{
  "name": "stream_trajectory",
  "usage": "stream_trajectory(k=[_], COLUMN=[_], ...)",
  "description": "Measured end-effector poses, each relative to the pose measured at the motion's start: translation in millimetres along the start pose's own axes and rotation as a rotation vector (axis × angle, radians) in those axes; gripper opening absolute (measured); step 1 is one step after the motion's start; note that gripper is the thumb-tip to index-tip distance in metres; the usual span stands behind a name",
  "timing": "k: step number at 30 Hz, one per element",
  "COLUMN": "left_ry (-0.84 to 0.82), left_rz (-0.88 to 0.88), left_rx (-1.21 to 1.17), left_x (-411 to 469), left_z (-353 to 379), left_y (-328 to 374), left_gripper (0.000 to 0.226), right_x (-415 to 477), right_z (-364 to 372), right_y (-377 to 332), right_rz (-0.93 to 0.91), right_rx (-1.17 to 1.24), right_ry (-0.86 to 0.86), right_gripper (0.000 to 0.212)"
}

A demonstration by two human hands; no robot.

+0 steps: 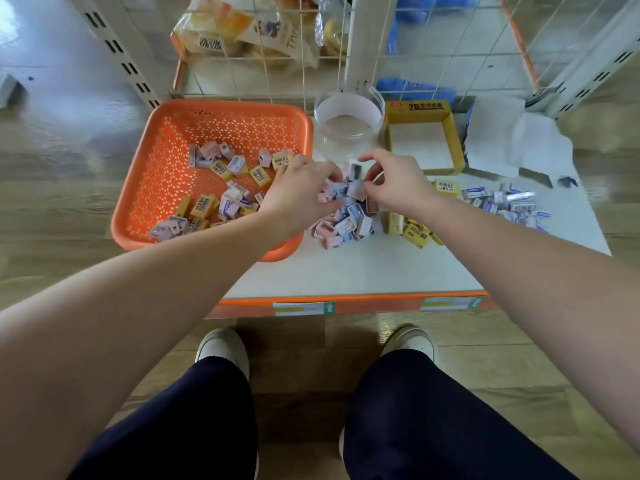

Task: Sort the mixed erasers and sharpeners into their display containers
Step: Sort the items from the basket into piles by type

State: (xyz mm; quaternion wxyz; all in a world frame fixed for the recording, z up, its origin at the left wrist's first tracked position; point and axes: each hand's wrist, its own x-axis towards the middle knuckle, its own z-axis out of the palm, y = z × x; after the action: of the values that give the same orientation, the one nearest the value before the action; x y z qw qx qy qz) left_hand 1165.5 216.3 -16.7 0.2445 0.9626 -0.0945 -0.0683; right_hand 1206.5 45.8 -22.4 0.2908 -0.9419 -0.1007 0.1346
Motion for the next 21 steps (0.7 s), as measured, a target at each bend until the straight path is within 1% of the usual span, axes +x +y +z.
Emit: stream_trajectory(k=[3, 6, 8, 10, 13, 17, 21], left_ry=[0.133, 0.297, 0.353, 0.322, 0.201, 0.025, 0.012], left_rz=[0.014, -0.084, -0.158, -0.224, -0.281, -0.261, -0.257], left_rx=[-0.126, -0.209, -0.261, -0.254, -0.157, -0.073, -0.032], left_x=[4, 7, 4, -3, -19, -35, -33], left_z=[-10, -26, -34, -39, -37, -28, -26], left_y=[-11, -36, -56, -75, -104, -126, -136], left_gripper=[0.029, 0.023, 0.022, 0.02, 0.02, 0.026, 0.036], right_x=[5, 13, 19, 24, 31, 42, 50], right_z=[0, 5, 12, 20, 34, 53, 66], right_y=[-8, -29, -46, -64, -88, -106, -109], right_rz=[-0.03, -0.085, -0.137, -0.196, -0.285, -0.338, -0.379], right_rx=[0.051, 0.09, 0.093, 0.096, 0.047, -0.035, -0.199], right_ry=[0.081, 0.164, 0.193, 0.183, 0.127, -0.011, -0.082], right_gripper=[0.04, 0.034, 0.027, 0.021, 0.019, 0.021, 0.023])
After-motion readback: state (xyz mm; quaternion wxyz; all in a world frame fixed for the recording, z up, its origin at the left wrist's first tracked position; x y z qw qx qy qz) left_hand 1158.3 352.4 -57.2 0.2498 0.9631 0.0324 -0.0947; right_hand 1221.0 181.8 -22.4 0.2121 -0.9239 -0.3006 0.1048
